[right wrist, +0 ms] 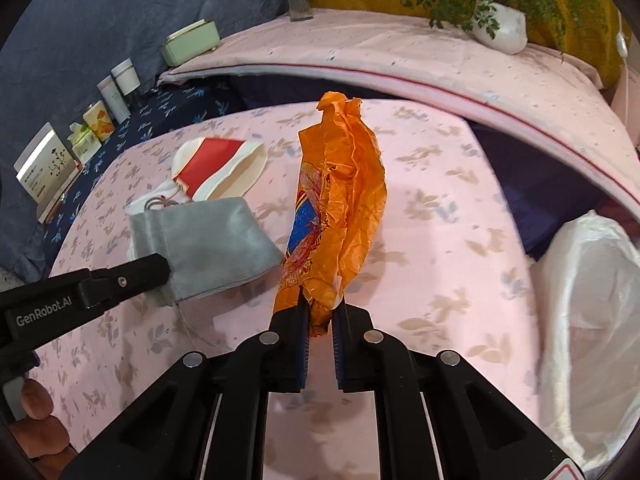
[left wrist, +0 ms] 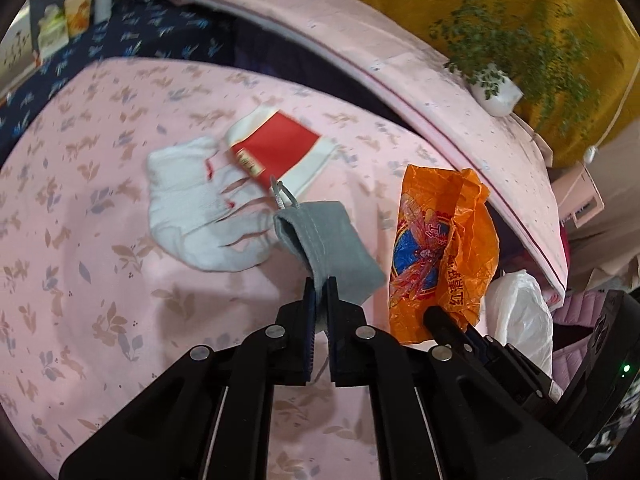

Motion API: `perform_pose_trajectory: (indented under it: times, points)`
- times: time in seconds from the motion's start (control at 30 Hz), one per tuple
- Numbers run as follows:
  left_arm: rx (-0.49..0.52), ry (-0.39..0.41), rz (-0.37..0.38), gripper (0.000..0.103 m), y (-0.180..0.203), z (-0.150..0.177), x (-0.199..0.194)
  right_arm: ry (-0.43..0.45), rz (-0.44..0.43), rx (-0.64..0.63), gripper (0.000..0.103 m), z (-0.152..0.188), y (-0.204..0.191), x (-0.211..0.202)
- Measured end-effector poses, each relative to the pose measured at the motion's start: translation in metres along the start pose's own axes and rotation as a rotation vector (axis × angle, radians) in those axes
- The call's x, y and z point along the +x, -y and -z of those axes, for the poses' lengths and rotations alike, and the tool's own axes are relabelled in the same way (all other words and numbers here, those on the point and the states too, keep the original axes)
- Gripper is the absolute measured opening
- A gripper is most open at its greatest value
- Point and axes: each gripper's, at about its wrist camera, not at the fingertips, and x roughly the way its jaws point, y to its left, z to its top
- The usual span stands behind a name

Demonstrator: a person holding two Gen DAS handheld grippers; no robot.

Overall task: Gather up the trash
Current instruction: 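Carry the pouch and orange bag over the white bin and open both tools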

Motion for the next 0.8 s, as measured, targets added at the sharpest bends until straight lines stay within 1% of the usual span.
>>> perform_pose_trajectory:
  times: [0.3,0.53,0.8]
  points:
    - [0.192,0.109,-0.019,0.005,0.076,0.004,-0.041,0.093,0.064,0.029,0.009,-0.006,0.041,-0.059]
    - [0.305,0.149,0.033,0.005,0.136,0.016,-0.065,0.159,0.104,0.096,0.009,-0.005,0.085,-0.105]
    - [0.412,0.16,0.084,0.005,0.197,0.034,-0.071,0.221,0.168,0.18,0.009,0.003,0.141,-0.148]
